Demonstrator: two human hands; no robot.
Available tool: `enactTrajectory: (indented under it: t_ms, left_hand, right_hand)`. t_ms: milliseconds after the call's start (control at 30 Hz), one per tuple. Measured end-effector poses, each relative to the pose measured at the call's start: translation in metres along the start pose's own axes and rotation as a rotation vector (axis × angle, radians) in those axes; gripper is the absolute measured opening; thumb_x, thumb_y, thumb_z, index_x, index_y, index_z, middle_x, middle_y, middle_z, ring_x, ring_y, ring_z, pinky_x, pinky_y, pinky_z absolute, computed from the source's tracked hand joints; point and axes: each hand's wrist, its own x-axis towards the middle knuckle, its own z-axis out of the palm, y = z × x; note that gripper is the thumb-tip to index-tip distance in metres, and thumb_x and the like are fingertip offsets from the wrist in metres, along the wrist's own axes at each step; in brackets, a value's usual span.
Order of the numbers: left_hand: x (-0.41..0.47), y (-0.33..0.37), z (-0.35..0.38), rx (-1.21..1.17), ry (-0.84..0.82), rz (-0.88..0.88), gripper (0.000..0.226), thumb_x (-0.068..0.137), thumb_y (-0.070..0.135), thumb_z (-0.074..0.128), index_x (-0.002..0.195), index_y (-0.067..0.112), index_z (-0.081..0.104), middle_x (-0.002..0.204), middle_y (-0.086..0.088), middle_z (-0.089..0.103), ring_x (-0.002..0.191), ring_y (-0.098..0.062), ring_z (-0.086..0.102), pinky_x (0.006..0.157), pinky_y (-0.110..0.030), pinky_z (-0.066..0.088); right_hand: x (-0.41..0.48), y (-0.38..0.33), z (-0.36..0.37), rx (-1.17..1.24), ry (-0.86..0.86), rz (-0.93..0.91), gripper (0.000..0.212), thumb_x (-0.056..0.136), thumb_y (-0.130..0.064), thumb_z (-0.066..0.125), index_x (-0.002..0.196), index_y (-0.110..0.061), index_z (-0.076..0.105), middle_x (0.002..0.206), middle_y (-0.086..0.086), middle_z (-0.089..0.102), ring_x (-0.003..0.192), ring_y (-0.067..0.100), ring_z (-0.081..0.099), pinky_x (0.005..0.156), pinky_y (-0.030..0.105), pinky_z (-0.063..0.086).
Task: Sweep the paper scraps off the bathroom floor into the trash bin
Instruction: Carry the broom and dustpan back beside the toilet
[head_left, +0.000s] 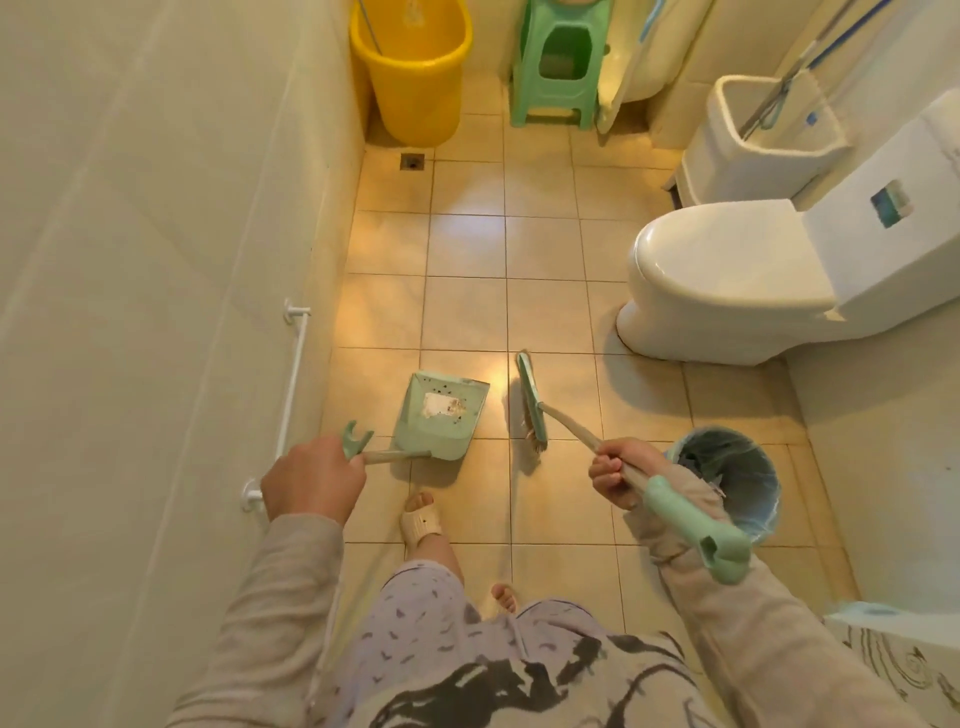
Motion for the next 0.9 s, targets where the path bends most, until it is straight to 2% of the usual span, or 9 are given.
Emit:
enactTrajectory:
  t_ms: [167,300,567,700,800,900]
  left_hand:
    - [0.058,0.0,-0.017,0.006,0.037,0.004,0.033,0.086,0.044,0.058,0.095,0.013,0.067,0.092,-0.015,0.07,0.087,-0.035,0.066,0.067,-0.032,0.048]
    - [0.115,0.007,-0.043,0.043,0.024,0.073,0.035,0.087,0.044,0.057,0.094,0.011,0.064,0.094,-0.015,0.07,0.087,-0.035,0.065,0.068,-0.032,0.049]
    - [0.231,0.049,-0.083,0.051,0.03,0.211,0.03,0.088,0.039,0.056,0.093,0.01,0.063,0.092,-0.013,0.069,0.087,-0.032,0.065,0.063,-0.029,0.039]
    - [0.278,0.072,-0.092,0.047,0.036,0.226,0.029,0.088,0.039,0.056,0.089,0.01,0.062,0.086,-0.013,0.069,0.081,-0.033,0.065,0.072,-0.035,0.048]
    - [0.317,0.094,-0.094,0.057,0.043,0.232,0.032,0.088,0.042,0.056,0.09,0.01,0.062,0.084,-0.013,0.069,0.078,-0.034,0.065,0.061,-0.03,0.043]
    - [0.356,0.121,-0.094,0.062,0.025,0.226,0.034,0.088,0.044,0.055,0.091,0.011,0.062,0.085,-0.013,0.069,0.078,-0.034,0.065,0.059,-0.029,0.042]
  right_hand:
    - [0.021,-0.031,0.036,-0.023,0.021,-0.001,0.024,0.098,-0.009,0.029,0.074,-0.01,0.034,0.031,0.0,0.035,0.019,0.009,0.033,0.026,0.007,0.029]
    - [0.038,-0.051,0.066,-0.007,0.069,0.006,0.028,0.098,-0.009,0.028,0.07,-0.012,0.033,0.029,0.0,0.034,0.018,0.01,0.032,0.027,0.006,0.028]
    - [0.053,-0.089,0.094,0.116,0.155,-0.012,0.029,0.097,-0.005,0.026,0.07,-0.014,0.033,0.028,0.001,0.032,0.016,0.009,0.03,0.028,0.004,0.028]
    - [0.06,-0.122,0.107,0.102,0.183,0.018,0.029,0.097,-0.006,0.026,0.07,-0.012,0.034,0.028,0.001,0.032,0.016,0.009,0.03,0.027,0.005,0.028]
    - [0.074,-0.158,0.121,0.105,0.192,0.009,0.031,0.097,-0.006,0.026,0.068,-0.012,0.032,0.027,0.001,0.031,0.016,0.009,0.03,0.027,0.004,0.027]
    - [0.092,-0.205,0.137,0.094,0.181,0.003,0.031,0.097,-0.005,0.027,0.067,-0.012,0.032,0.027,0.001,0.031,0.017,0.01,0.03,0.026,0.005,0.027]
